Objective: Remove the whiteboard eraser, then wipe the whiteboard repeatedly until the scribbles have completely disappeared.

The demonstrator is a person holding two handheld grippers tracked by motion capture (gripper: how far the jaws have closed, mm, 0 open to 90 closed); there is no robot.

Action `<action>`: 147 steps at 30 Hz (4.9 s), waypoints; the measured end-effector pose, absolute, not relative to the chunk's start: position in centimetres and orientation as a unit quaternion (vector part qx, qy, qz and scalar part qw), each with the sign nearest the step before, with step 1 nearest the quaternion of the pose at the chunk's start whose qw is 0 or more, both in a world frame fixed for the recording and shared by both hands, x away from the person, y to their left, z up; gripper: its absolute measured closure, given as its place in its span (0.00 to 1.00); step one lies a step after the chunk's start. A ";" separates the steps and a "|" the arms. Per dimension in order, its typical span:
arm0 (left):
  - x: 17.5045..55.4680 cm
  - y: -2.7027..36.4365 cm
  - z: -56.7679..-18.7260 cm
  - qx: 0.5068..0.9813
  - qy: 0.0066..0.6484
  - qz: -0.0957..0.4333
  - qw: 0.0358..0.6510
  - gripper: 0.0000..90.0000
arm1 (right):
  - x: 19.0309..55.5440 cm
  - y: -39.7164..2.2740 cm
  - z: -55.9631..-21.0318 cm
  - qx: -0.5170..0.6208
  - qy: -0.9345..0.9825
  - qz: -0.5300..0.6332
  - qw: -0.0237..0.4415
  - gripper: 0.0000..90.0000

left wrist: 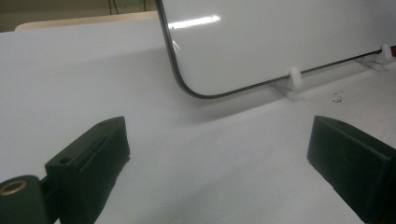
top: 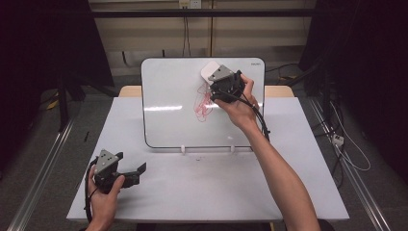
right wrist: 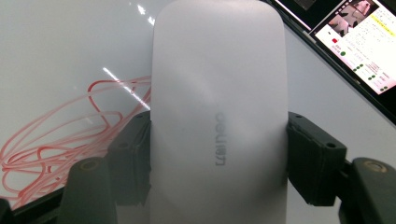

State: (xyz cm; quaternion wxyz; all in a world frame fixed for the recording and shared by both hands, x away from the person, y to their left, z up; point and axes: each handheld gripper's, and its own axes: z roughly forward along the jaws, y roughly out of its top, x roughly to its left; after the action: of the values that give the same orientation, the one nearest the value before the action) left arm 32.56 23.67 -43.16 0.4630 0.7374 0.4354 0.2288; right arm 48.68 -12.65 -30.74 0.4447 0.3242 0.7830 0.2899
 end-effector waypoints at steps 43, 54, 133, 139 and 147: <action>32.5 23.7 -43.2 0.735 0.438 0.230 0.464 0.06 | 48.4 -12.1 -31.4 0.318 0.784 0.285 0.450 0.35; 32.5 23.8 -43.3 0.735 0.438 0.228 0.465 0.06 | 47.8 -11.1 -32.3 0.310 0.789 0.282 0.449 0.35; 32.6 23.3 -43.2 0.740 0.431 0.231 0.462 0.06 | 45.8 -9.1 -34.9 0.296 0.791 0.281 0.455 0.35; 32.6 23.5 -43.2 0.742 0.430 0.233 0.459 0.06 | 45.4 -8.8 -35.2 0.282 0.801 0.277 0.449 0.35; 32.5 23.6 -43.1 0.739 0.432 0.233 0.461 0.06 | 44.6 -8.1 -36.1 0.263 0.814 0.270 0.442 0.35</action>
State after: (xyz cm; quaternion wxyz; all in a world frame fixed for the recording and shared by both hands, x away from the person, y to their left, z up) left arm 32.47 23.57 -43.14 0.4612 0.7392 0.4319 0.2330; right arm 44.55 -8.05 -36.07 0.4418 0.2633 0.8139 0.2704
